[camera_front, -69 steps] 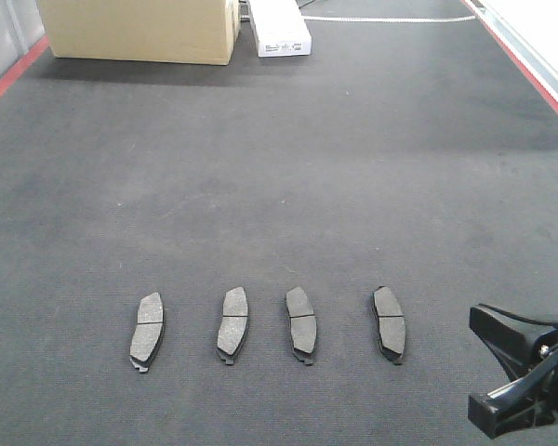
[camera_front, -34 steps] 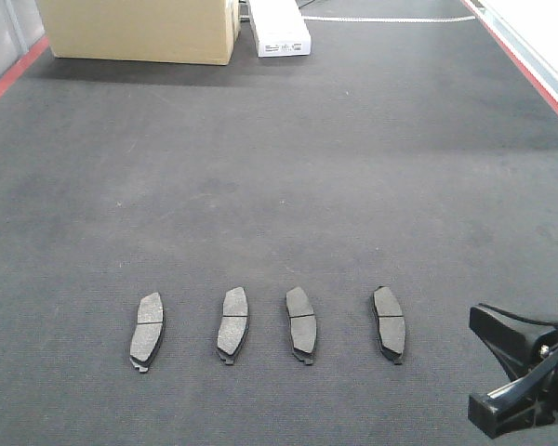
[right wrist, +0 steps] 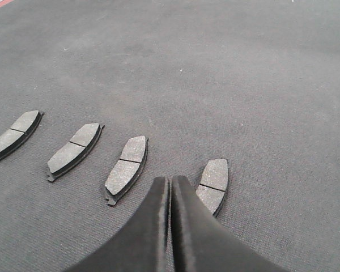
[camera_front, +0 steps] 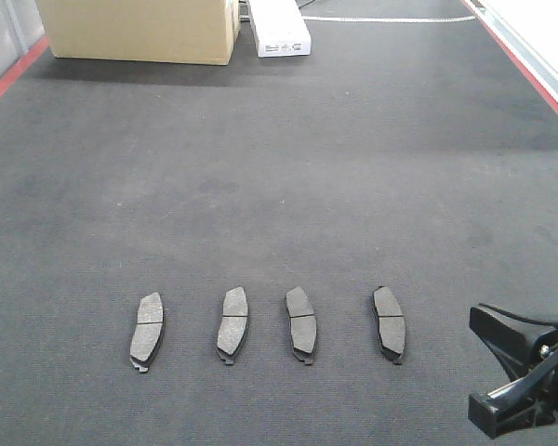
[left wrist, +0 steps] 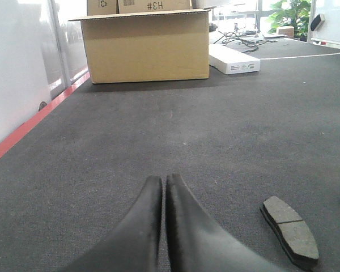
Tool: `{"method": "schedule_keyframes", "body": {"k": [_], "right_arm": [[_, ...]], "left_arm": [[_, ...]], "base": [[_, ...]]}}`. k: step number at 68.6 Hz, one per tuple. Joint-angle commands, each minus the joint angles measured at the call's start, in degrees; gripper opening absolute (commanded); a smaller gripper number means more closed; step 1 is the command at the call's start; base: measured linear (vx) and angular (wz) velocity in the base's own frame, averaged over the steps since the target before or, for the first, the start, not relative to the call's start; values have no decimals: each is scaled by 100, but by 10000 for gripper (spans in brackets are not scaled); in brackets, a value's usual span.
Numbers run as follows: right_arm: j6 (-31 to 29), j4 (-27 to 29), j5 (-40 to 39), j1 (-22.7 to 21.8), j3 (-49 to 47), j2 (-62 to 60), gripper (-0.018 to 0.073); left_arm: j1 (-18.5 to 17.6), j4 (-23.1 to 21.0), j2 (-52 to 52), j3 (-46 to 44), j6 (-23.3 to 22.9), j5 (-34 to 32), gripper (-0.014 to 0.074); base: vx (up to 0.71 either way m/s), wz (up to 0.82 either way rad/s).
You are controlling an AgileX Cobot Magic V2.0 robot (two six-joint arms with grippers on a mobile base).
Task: Move and align brake pads A on conveyor
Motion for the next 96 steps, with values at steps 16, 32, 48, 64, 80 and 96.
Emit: {"method": "schedule_keyframes", "body": {"k": [16, 32, 48, 64, 80, 96], "right_arm": [[-1475, 803, -1032, -499, 45, -310, -10], [-2447, 1766, -2599, -1904, 1322, -1276, -10], [-3361, 2868, -2104, -2821, 2092, -2847, -10], [-3361, 3001, -1369, -2868, 2655, -3979, -10], [-3373, 3018, -1235, -2875, 2655, -3978, -10], [-3373, 3018, -1235, -2875, 2655, -3978, -10]], "left_arm": [[10, -51, -76, -49, 0, -464, -6], [10, -51, -76, -49, 0, -464, -6], [10, -51, -76, -49, 0, -464, -6], [10, -51, -76, -49, 0, -464, -6], [10, -51, -70, -49, 0, -464, -6], [10, -51, -70, -49, 0, -464, -6]], "base": [[0, 0], [0, 0], [0, 0], [0, 0], [0, 0], [0, 0]]}}
